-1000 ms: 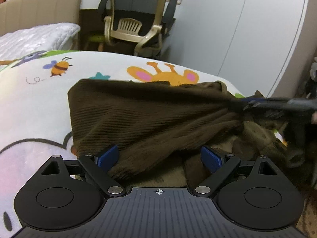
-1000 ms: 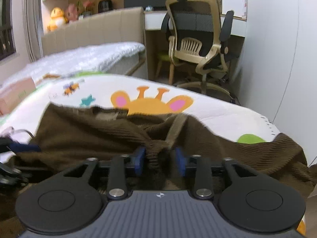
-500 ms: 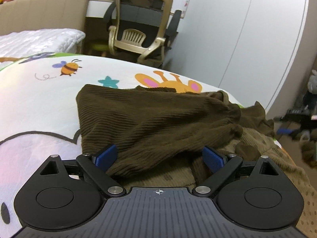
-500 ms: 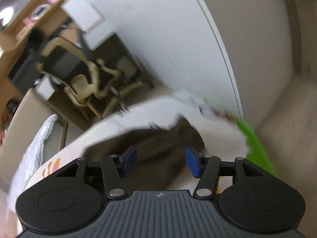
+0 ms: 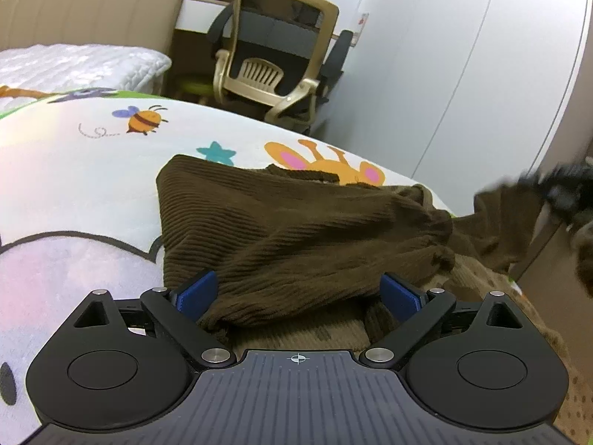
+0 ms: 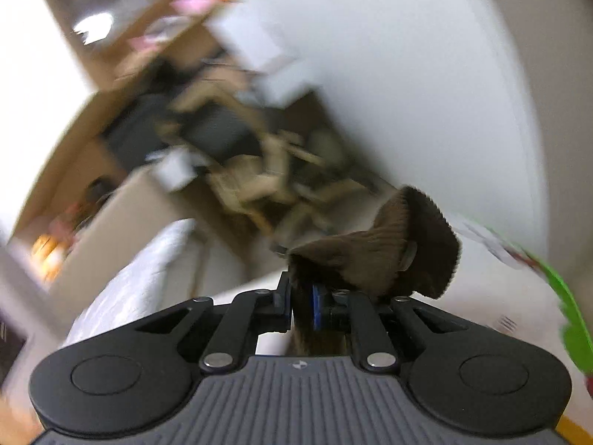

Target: Fold clothes

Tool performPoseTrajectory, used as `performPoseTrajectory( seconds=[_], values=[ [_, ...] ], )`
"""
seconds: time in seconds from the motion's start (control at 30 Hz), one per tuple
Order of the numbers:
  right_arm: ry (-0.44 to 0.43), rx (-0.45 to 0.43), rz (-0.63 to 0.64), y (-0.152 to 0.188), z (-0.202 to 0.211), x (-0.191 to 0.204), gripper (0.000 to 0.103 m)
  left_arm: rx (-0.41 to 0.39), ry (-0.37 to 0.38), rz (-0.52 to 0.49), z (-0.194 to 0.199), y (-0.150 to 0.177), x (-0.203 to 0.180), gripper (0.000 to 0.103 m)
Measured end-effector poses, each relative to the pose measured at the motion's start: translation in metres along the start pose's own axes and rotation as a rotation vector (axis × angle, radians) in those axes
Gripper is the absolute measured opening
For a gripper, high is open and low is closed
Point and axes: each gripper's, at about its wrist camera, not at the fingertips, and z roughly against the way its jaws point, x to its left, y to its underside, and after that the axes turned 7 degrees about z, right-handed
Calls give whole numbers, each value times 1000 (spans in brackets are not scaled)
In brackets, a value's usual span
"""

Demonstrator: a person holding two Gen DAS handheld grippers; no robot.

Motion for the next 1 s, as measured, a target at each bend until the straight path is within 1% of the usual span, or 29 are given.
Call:
performPoseTrajectory(
  seconds=[0.1,0.13,0.2,0.27,0.3,0.33,0.37,0.4,0.43,0.47,0.53,0.57,0.63,0.73,0.77,0.8,0.83,0.87,0.9,0.93,0.97,1.0],
  values=[
    [-137,6,147,-1,8,76,10,8,-3,17,3,-2,0,98],
    [-186,27,189,3,6,99,10,13,0,30,6,-3,1,98],
    [-277,86,278,15,-2,143,10,24,33,94,17,-8,9,98],
    [-334,168,373,35,-14,180,11,38,75,167,29,-14,19,98],
    [-355,207,414,46,-20,194,19,47,95,199,35,-17,24,98],
    [-373,237,446,56,-24,205,32,55,108,216,41,-19,27,98],
    [-388,250,470,63,-25,213,38,61,119,228,46,-21,30,99],
    [-398,246,479,65,-23,215,46,64,122,226,49,-22,30,99],
    [-405,238,482,66,-21,217,51,66,126,223,52,-23,31,99],
    [-413,229,486,67,-19,219,53,71,131,222,53,-23,31,99],
    [-394,201,464,62,-12,207,61,92,145,231,49,-25,28,99],
    [-383,186,450,58,-8,201,63,104,152,238,45,-25,27,99],
    [-333,161,433,54,-1,183,66,130,154,264,31,-28,21,99],
    [-259,156,382,53,9,148,67,120,96,248,8,-34,8,99],
    [-238,162,365,54,10,136,67,117,79,238,1,-35,4,95],
    [-219,169,349,56,11,125,67,115,68,220,-4,-38,0,87],
    [-200,173,336,59,12,116,67,101,47,191,-1,-41,-2,54],
    [-181,177,325,61,13,107,67,87,26,162,1,-44,-5,37],
    [-166,176,320,62,15,100,67,73,5,133,3,-48,-7,33],
    [-151,173,316,63,16,94,67,59,-15,104,5,-51,-10,18],
    [-140,167,320,63,17,91,67,45,-36,75,8,-54,-12,13],
    [-131,159,326,63,17,89,67,31,-57,47,10,-58,-14,12]
  ],
)
